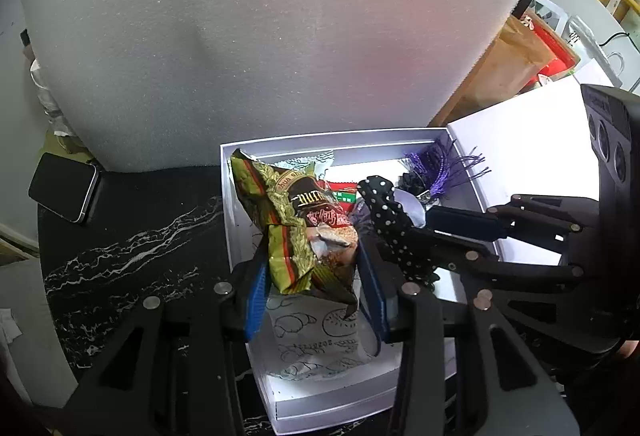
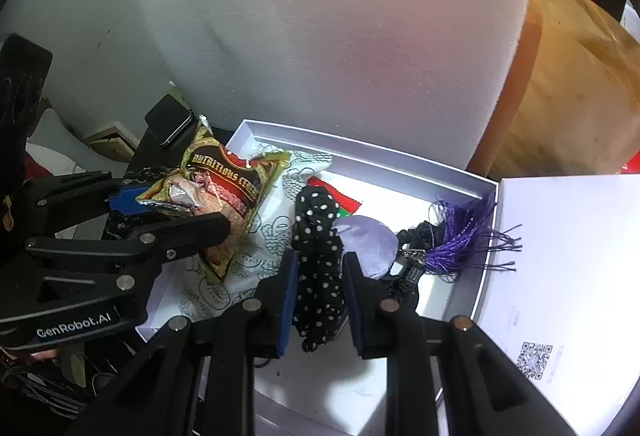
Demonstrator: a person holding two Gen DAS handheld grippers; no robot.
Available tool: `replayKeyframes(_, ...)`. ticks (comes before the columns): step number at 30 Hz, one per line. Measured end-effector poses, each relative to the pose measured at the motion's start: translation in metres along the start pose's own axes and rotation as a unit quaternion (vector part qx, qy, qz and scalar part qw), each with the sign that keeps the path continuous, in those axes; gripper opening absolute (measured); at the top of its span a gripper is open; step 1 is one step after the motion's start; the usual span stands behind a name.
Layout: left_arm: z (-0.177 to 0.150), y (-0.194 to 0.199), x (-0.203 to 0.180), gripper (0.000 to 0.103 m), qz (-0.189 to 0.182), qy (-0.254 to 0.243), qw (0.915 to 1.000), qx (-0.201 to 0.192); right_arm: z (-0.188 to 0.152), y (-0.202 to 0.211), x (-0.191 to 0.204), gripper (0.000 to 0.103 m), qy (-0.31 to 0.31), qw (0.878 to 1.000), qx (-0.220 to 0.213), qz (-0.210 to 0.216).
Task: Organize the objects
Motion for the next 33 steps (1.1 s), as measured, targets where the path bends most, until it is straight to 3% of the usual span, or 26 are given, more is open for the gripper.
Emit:
replayKeyframes(11,-0.011,0.031,0.005,0.04,0.019,0.013,0.9997,-0.001,-0.007,0.02,0.016,0.024,0.0,0.999,-0.007,-0.036)
replayKeyframes(13,-0.013,0.041,0.005,0.042,0.022,0.012,0.9997,-0.006,-0.01,0.029,0.018,0.032,-0.003,0.999,-0.012,-0.045)
replayKeyframes(15,-0.014,0.051,0.004,0.047,0.023,0.009,0.9996,-0.013,-0.014,0.042,0.02,0.048,-0.005,0.998,-0.022,-0.054)
replayKeyframes(21,-0.022,0.09,-0.003,0.063,0.022,-0.001,0.9989,-0.041,-0.018,0.075,0.032,0.049,-0.012,0.996,-0.05,-0.076)
replayKeyframes(29,-0.039,0.136,-0.01,0.064,0.029,-0.003,0.9983,-0.051,-0.029,0.123,0.046,0.054,-0.019,0.991,-0.083,-0.103)
replayKeyframes(33,-0.051,0.159,-0.011,0.069,0.039,0.0,0.9974,-0.061,-0.037,0.145,0.056,0.055,-0.015,0.989,-0.095,-0.112)
Point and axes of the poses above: each gripper's, at about its wrist camera, not at the fingertips, and y roughly against the way its jaws point, x to its left, z to its top, the point moved 7 cm from there along -y, roughly the way its jaws point, and after that the axes turned 5 degrees about x, right-handed, at the moved point
